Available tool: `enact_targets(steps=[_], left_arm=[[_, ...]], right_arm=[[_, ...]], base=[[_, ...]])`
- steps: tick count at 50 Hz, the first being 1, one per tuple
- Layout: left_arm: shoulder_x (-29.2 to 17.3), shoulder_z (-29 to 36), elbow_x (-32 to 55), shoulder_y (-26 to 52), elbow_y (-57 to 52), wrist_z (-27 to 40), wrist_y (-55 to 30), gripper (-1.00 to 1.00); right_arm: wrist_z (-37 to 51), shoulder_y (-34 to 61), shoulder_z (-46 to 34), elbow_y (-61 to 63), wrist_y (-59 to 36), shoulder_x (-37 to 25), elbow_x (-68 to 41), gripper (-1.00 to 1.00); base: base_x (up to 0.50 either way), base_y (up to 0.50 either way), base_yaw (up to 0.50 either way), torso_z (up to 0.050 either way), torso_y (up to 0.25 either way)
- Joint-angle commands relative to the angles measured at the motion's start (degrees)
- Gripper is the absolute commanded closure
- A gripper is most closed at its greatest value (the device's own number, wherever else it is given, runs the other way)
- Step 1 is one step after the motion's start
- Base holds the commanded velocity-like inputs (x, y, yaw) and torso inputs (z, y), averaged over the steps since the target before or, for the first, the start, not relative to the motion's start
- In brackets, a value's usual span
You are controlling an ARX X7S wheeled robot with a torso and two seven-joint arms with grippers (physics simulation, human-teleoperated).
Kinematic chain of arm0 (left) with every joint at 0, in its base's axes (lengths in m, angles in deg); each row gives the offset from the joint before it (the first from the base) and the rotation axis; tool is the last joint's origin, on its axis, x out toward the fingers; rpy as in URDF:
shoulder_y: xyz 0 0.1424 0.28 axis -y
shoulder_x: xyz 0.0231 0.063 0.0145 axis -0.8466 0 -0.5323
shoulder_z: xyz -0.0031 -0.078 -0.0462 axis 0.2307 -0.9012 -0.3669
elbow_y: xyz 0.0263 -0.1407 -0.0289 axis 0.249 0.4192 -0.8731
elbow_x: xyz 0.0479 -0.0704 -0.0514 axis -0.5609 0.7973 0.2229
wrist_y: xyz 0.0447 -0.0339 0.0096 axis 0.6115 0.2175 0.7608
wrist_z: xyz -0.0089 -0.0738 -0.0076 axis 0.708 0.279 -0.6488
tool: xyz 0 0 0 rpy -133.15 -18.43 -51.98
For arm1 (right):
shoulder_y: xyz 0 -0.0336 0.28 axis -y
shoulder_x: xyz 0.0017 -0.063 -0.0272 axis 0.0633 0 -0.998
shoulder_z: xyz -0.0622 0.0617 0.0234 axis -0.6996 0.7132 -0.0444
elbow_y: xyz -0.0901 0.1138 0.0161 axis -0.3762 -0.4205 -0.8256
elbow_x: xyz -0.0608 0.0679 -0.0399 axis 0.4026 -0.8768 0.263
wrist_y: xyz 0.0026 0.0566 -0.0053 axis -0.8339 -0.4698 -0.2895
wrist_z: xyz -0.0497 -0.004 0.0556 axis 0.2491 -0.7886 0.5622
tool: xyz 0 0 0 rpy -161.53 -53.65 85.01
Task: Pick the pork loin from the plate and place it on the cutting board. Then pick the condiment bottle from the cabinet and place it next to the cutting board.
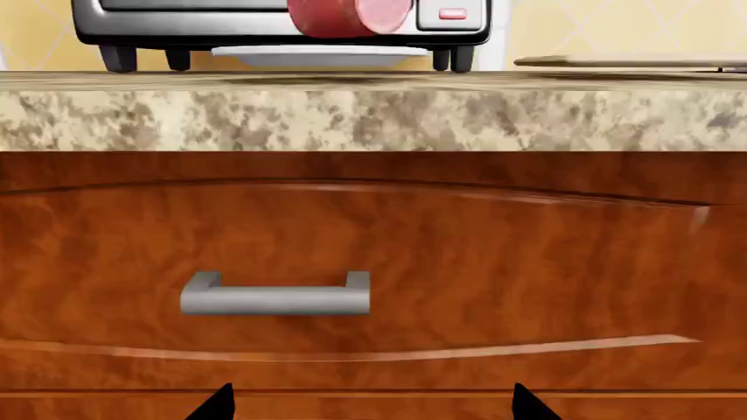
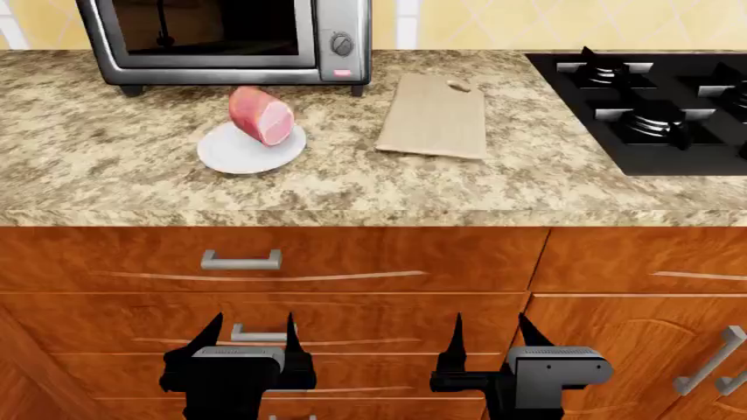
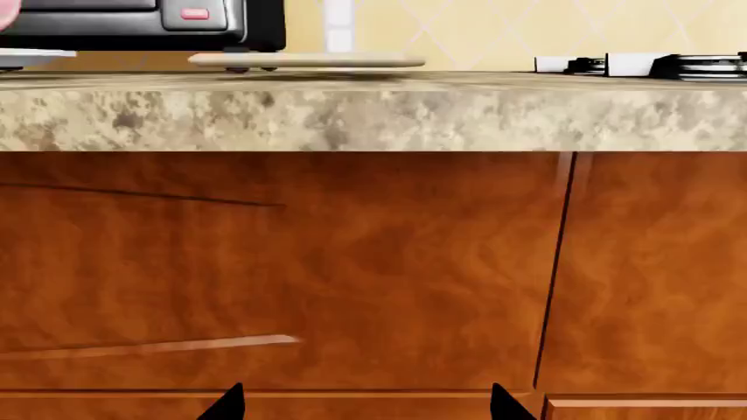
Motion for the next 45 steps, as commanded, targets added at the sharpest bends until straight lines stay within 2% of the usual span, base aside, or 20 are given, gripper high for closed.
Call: enact_targets(steps=[1, 9, 14, 22, 30, 37, 41, 45], left_arm=[[-0.9, 1.0, 1.5, -0.2, -0.4, 0.8, -0.1, -1.0], [-2.8, 3.7, 4.1, -1.5, -3.2, -0.2, -0.6, -1.0], [-4.5, 4.7, 6.0, 1.7, -9.0, -1.2, -9.6, -1.0], [-7.3, 4.2, 11.6, 14.6, -15.7, -3.6, -27.5, -1.0], [-10.6, 3.6, 15.7, 27.0, -15.6, -7.6, -35.7, -1.0], [-14.2, 4.1, 17.9, 42.0, -9.7, -12.6, -41.1, -1.0], [-15.3, 4.4, 17.7, 50.4, -2.0, -15.4, -39.4, -1.0], [-16.1, 5.5, 16.7, 55.7, 5.5, -18.7, -34.9, -1.0]], right_arm=[[1.2, -0.1, -1.2, 0.2, 0.3, -0.9, -0.7, -1.0], [3.7, -0.7, -2.7, 2.5, 2.5, -2.2, -2.4, -1.0], [2.2, -0.3, -2.5, 10.5, -6.3, -4.1, -7.1, -1.0], [1.1, 7.7, -0.9, 26.2, -30.6, -10.0, -13.7, -1.0], [0.2, 19.8, 1.1, 33.9, -49.1, -15.1, -20.1, -1.0], [-3.4, 35.2, 1.1, 34.4, -63.5, -20.1, -25.5, -1.0], [-5.4, 43.9, 0.4, 31.8, -67.9, -22.2, -27.1, -1.0], [-7.3, 49.8, -1.5, 29.1, -69.8, -25.0, -27.2, -1.0]], base=[[0.0, 0.0, 0.0, 0.0, 0.0], [0.0, 0.0, 0.0, 0.0, 0.0], [0.0, 0.0, 0.0, 0.0, 0.0], [0.0, 0.0, 0.0, 0.0, 0.0], [0.0, 0.0, 0.0, 0.0, 0.0], [0.0, 0.0, 0.0, 0.0, 0.0], [0.0, 0.0, 0.0, 0.0, 0.0], [0.0, 0.0, 0.0, 0.0, 0.0]])
